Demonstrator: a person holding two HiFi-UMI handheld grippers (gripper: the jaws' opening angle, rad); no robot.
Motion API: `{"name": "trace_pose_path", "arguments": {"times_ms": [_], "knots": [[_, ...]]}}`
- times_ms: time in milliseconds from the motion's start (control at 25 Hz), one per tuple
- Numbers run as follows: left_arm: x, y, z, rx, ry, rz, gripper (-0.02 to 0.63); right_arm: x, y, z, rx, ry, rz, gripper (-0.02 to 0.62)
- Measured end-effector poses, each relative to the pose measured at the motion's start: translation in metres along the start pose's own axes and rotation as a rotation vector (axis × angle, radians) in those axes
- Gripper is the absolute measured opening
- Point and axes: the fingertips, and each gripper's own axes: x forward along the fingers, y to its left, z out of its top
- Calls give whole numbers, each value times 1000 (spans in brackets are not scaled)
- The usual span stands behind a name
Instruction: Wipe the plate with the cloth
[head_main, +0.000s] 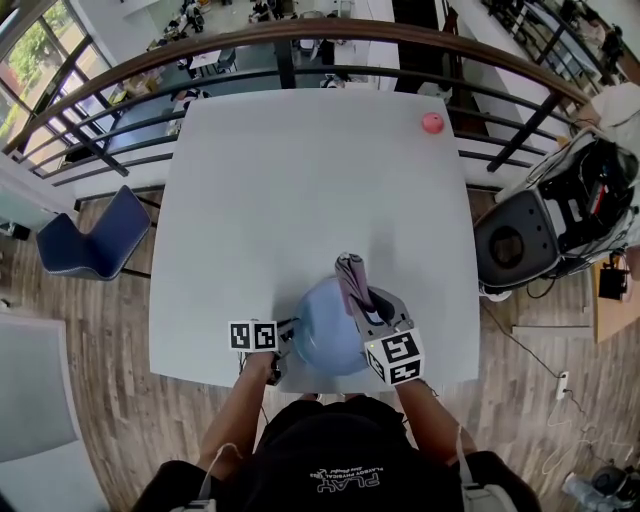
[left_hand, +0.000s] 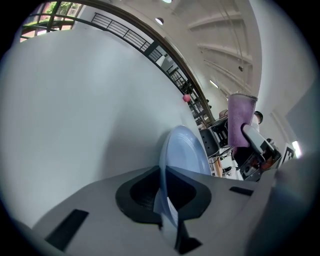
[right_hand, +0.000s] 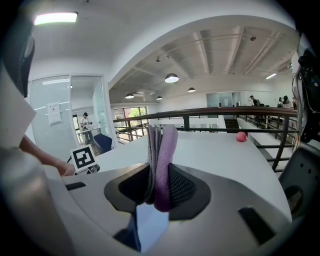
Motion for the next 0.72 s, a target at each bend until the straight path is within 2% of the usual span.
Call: {"name": "trace_pose_path", "arguments": {"times_ms": [200,320,720], "knots": [[-13,-10,23,13,-95,8,34,-2,2,1,-2,5,3,112],[-21,-17,44,58,-154,28,33,0,3,5,-9,1,8,112],[-52,-61,100,215,-266,32,34,-2,23,21,-42,-9,27,112]]}}
